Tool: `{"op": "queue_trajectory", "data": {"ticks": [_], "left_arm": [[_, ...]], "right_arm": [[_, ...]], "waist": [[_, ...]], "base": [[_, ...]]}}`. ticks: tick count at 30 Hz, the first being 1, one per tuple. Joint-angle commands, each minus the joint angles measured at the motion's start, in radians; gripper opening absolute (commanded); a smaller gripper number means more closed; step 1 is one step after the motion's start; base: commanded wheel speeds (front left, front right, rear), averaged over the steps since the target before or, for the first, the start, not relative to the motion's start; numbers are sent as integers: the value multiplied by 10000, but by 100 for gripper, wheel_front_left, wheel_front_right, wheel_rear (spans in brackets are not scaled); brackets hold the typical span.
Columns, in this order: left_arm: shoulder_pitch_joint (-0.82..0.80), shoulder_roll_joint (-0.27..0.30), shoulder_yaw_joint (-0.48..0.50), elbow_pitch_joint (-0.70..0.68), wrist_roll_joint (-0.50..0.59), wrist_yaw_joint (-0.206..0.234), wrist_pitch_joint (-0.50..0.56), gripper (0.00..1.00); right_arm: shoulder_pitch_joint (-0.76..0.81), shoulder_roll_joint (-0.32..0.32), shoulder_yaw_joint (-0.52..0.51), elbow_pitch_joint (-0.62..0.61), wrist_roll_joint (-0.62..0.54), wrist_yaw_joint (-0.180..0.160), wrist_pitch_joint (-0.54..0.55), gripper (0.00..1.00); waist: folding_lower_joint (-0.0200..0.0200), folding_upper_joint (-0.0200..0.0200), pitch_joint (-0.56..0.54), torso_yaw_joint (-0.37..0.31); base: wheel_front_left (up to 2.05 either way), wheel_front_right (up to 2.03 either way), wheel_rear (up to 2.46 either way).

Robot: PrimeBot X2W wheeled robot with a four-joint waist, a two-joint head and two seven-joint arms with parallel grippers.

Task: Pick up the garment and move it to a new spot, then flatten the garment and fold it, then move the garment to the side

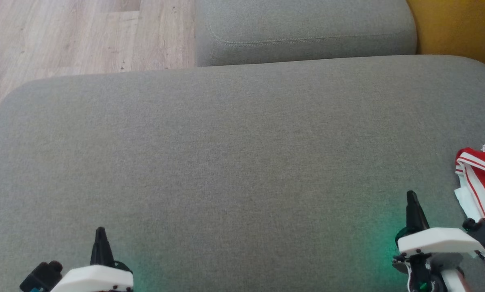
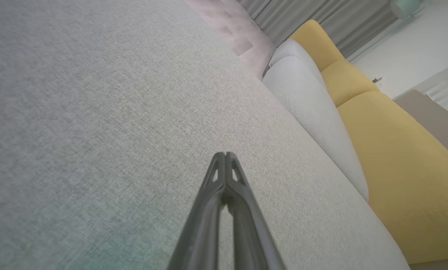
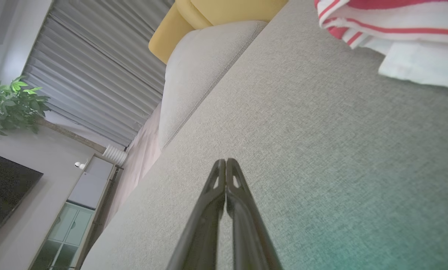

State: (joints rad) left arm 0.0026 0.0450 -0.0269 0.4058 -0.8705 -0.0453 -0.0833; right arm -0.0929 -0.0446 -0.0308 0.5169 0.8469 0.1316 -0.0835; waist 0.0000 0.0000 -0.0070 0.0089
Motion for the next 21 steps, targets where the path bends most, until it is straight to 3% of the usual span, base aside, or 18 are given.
{"op": "queue_trajectory", "data": {"ticks": [1, 21], "left_arm": [[-497, 28, 299, -385, -313, -90, 66, 0], [-686, 36, 642, -762, -2503, -326, 654, 0]], "right_arm": [[-327, -29, 40, -451, 325, -5, 71, 0], [-272, -38, -230, -1154, 2583, -6, 659, 0]], "waist": [[0, 0, 2, -2], [0, 0, 33, -29]], "base": [[0, 0, 0], [0, 0, 0]]}}
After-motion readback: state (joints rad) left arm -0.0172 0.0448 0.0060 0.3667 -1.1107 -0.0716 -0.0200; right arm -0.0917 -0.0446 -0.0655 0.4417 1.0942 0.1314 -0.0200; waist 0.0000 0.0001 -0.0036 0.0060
